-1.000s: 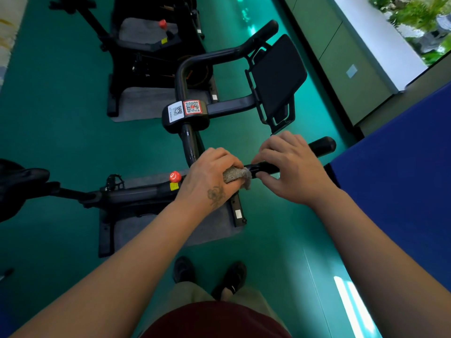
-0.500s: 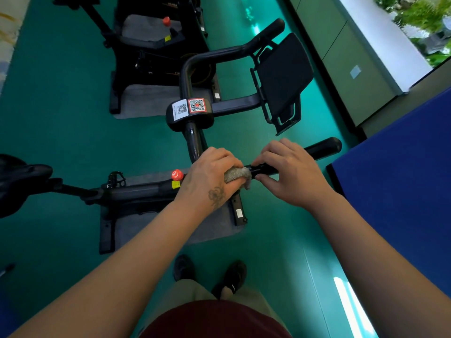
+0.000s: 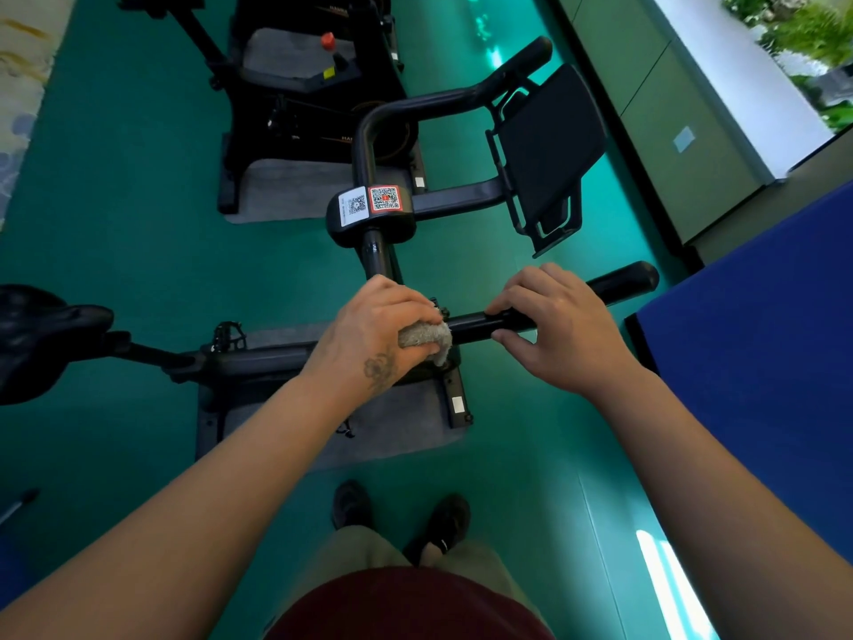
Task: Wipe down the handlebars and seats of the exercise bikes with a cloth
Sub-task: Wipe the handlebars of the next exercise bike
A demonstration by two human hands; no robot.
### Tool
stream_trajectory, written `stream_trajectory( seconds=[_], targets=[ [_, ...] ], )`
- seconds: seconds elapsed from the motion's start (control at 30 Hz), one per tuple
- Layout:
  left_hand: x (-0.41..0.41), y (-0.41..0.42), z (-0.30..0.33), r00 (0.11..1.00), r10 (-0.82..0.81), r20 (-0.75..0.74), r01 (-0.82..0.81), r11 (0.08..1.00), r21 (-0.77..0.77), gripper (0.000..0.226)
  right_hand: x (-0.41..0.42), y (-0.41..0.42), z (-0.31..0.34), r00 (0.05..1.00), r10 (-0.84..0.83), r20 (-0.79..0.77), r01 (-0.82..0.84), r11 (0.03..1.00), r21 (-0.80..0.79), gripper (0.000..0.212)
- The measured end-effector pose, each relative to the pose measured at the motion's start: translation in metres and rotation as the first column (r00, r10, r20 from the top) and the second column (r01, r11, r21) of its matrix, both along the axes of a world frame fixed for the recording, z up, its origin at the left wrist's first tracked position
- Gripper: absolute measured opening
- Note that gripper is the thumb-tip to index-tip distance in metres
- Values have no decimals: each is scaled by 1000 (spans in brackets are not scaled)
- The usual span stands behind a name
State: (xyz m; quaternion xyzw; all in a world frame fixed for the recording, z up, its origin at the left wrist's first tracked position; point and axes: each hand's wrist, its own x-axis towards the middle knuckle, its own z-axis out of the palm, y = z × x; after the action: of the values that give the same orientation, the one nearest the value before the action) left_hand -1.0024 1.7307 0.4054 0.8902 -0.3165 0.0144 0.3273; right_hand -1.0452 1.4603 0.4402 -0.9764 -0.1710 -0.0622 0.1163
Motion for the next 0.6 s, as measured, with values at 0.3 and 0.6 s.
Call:
stream_trajectory(
  seconds=[0.3,0.6],
  targets=[
    [-9,-7,-5,1000,12,10,-12,999,-40,41,1,-2,-1,1000,7,1,-7,1000,21,26],
    [-4,16,-10,998,51,27,-49,997,-58,40,1,-2,-3,1000,-3,11,2,1000,14,24]
  ],
)
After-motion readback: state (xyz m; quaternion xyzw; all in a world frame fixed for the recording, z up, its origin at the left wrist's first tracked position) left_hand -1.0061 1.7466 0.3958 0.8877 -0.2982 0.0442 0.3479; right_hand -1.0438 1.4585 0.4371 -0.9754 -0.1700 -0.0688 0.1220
